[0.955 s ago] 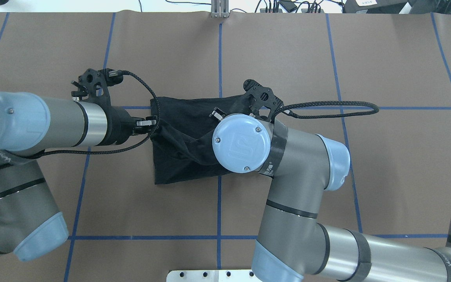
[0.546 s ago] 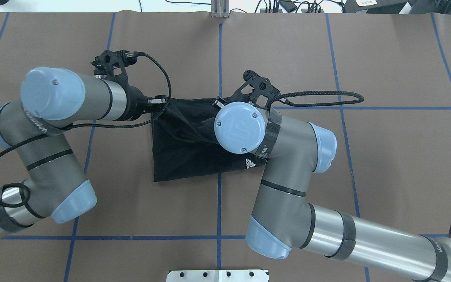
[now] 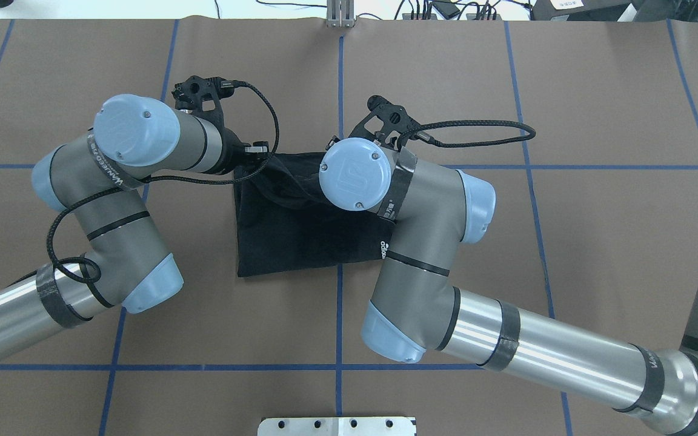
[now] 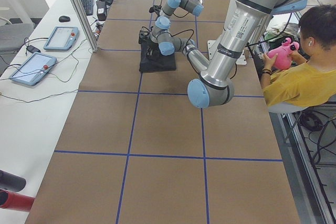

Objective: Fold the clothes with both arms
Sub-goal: 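Lift the near shirt edge with both grippers and fold it away from the robot, then lay the folded edge down and press it with the right gripper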

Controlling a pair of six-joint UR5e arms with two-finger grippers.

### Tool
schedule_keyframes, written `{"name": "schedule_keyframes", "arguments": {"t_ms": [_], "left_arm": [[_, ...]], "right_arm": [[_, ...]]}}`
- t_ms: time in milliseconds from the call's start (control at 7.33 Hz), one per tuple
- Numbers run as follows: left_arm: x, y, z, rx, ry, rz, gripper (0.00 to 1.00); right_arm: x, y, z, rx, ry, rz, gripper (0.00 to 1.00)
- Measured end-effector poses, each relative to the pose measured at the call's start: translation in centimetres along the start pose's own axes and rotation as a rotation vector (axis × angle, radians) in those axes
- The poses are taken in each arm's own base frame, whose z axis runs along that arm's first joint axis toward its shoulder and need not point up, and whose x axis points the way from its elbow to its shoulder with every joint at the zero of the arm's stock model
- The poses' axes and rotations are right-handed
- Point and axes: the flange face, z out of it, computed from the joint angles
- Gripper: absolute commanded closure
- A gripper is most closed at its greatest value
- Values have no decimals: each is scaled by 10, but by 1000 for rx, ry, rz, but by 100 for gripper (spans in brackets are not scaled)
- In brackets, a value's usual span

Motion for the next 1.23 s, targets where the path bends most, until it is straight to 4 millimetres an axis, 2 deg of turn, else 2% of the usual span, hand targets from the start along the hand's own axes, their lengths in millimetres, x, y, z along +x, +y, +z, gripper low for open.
{"name": "schedule_keyframes", "arguments": {"t_ms": [136,409,546,682,955,1228], "left_arm": [[-3,-3,14,5,-10,0,100],[-14,-6,38,24,-10,1,99],[-17,-6,43,30,-8,2,60],[-18,-7,45,33,-6,2,1],[-16,-8,42,38,4,21,0],[-9,-19,21,52,40,82,0]], "right_arm": [[-9,-3,16,6,-2,7,100],[-14,-13,34,15,7,13,100],[-14,-16,39,13,15,11,85],[-13,-17,46,13,21,4,1],[-18,-27,53,9,13,-23,0],[-36,-50,40,-71,9,-48,0]]}}
